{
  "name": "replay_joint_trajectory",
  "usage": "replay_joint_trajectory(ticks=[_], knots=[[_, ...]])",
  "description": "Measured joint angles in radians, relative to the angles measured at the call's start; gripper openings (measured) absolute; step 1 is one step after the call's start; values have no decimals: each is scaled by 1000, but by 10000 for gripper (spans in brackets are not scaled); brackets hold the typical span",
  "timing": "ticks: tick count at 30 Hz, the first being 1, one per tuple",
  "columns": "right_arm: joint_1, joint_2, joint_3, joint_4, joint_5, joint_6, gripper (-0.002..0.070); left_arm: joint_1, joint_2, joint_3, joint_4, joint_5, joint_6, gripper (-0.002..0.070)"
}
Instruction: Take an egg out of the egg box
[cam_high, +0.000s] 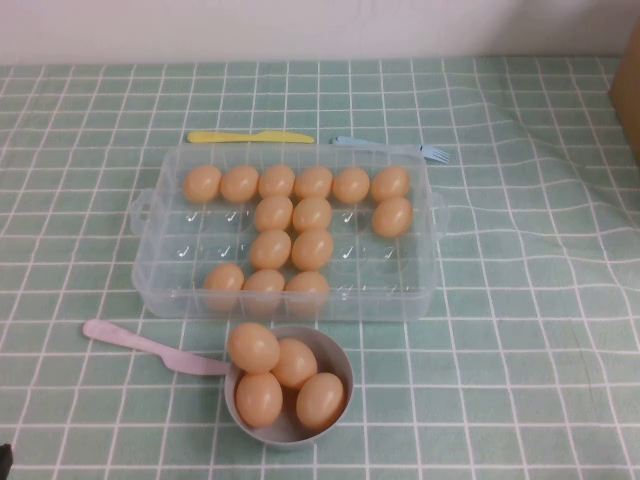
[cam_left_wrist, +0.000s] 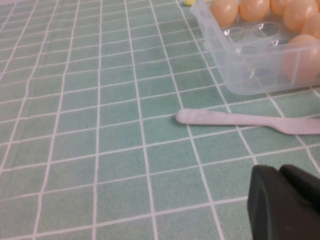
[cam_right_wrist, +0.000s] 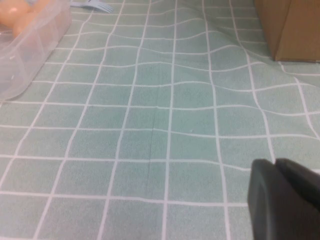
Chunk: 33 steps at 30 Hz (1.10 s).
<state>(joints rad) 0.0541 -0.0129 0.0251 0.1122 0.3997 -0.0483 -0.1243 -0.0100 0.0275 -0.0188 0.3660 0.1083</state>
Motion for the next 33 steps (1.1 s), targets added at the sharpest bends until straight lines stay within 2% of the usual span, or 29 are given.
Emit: replay_joint_trajectory(ticks=[25, 33], knots=[[0, 0, 0, 0, 0, 0, -17, 0, 0, 0, 2, 0, -1, -5], [0, 0, 0, 0, 0, 0, -17, 0, 0, 0, -4, -23, -48, -5]])
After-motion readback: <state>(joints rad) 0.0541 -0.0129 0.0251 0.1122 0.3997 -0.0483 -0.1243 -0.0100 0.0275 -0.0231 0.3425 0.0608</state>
